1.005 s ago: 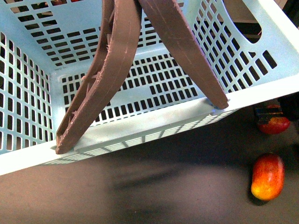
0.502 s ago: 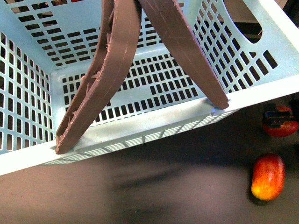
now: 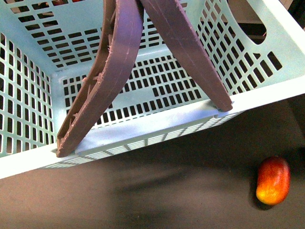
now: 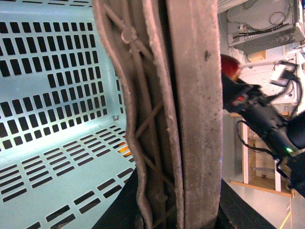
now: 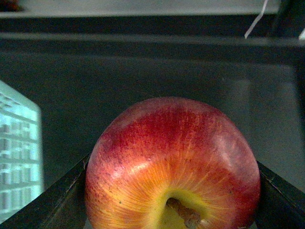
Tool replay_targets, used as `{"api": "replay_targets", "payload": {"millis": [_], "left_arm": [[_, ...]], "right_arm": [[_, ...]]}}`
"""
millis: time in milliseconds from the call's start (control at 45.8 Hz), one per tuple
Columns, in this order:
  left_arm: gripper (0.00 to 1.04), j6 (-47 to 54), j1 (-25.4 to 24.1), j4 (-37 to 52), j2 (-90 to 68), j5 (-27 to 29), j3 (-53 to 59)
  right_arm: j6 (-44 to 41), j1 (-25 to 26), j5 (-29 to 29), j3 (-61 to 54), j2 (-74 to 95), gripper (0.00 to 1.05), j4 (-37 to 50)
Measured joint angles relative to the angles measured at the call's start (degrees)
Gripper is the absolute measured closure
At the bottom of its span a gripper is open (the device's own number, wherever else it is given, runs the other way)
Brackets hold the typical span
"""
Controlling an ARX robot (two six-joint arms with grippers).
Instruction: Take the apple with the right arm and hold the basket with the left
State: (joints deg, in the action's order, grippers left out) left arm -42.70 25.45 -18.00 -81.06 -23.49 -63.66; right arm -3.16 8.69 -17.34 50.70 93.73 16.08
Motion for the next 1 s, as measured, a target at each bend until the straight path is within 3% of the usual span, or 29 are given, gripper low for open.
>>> {"api": "replay_targets", "payload": {"millis": [218,349,655,1005], "left_arm": [[0.86,0.00,0.00,0.00,0.00,0.04,0.00],[0.86,0.02,0.02,0.00,0.00,0.02,0.00],[0.86,0.00,0.00,0.00,0.00,0.09,0.00],[0.86,0.00,0.00,0.00,0.00,0.04,0.00]], "right_arm": [[6.25,-5.68,0.52,-0.76,-15.54,0.25,-2.93],[8.79,-14.05,2.60,-0.79,-19.63,0.25,-3.58],[12.92,-26.64,7.52,-1.95,-18.40,0.25,-3.61],[15.54,-33.59,11.50,-1.95,-12.72,0.25,-4.35]]}}
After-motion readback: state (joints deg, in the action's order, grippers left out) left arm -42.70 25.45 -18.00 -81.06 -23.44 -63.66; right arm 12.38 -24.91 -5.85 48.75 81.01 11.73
